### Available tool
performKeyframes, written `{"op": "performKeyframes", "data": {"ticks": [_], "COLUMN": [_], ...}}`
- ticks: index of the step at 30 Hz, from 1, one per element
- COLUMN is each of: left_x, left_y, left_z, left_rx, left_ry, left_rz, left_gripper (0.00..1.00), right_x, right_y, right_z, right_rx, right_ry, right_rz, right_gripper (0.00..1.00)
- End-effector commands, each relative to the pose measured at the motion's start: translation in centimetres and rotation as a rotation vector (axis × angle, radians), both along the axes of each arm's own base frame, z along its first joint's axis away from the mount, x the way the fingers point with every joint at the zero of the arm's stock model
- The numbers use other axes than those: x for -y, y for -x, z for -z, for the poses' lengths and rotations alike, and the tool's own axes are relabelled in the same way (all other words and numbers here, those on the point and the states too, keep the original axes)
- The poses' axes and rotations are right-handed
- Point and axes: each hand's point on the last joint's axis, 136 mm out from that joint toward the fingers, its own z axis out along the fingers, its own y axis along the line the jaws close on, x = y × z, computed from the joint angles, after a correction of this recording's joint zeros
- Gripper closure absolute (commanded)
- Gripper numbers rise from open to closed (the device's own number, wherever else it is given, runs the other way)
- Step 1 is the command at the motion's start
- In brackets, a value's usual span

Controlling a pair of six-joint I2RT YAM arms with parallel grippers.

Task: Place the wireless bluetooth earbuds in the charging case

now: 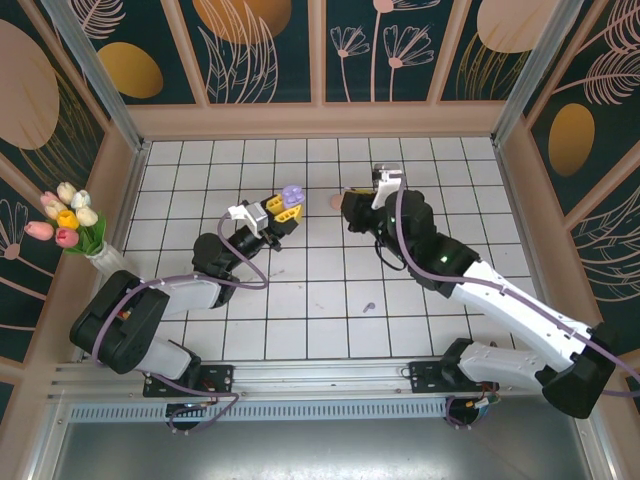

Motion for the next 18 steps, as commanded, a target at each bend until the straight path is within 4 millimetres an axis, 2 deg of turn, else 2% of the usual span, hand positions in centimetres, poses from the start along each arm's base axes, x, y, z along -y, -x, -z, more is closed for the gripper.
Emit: {"op": "performKeyframes", "data": {"ticks": [1,7,18], "left_x": [0.5,1.1,2.0], "left_y": [0.7,0.3,0.4], "left_z": [-1.6,-2.3,-2.7], "left_rx": [0.076,0.085,0.09], "left_ry": [0.006,0.011,0.008], "left_rz": [0.039,0.061,0.107], "left_gripper": [1.0,1.0,1.0], "right_x": [-1.3,-2.5,-4.3], "right_y": [0.0,0.3,0.1], "right_z": [-3.6,-5.5,-5.9], "right_rx": [0.124,0.205,0.276], "right_ry": [-0.033,-0.064,-0.071], "right_rz": [-0.072,-0.134,-0.204], "right_gripper": [0.83,0.83,0.83]}}
